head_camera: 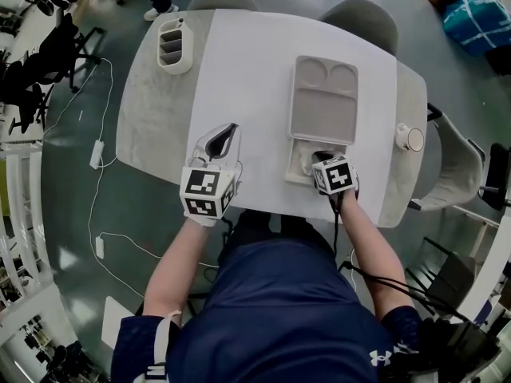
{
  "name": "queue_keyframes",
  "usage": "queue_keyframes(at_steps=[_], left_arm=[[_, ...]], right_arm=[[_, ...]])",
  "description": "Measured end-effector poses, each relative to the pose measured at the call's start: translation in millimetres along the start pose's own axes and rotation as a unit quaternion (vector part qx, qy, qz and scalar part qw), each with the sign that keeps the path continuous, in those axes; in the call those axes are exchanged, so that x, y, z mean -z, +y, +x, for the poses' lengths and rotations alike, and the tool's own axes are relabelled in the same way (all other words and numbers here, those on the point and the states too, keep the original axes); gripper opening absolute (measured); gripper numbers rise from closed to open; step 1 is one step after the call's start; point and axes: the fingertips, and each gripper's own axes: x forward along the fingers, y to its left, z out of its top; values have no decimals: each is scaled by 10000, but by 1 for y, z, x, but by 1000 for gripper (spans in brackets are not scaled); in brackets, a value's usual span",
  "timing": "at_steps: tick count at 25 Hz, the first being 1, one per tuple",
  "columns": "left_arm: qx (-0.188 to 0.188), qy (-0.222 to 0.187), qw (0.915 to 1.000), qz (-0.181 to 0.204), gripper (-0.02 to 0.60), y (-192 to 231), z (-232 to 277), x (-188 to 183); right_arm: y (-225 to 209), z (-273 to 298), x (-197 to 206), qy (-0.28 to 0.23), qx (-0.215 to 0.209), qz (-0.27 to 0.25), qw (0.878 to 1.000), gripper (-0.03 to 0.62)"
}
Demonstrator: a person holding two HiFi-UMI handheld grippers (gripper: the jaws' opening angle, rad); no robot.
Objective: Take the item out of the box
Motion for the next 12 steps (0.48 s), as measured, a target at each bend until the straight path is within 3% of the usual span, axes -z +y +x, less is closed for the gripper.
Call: queue_keyframes(at_steps=[12], left_arm=[[117,-210,9994,243,15,-19,5,-34]], right_arm=[[-7,-14,-1,-198,104,-34,9997,3]])
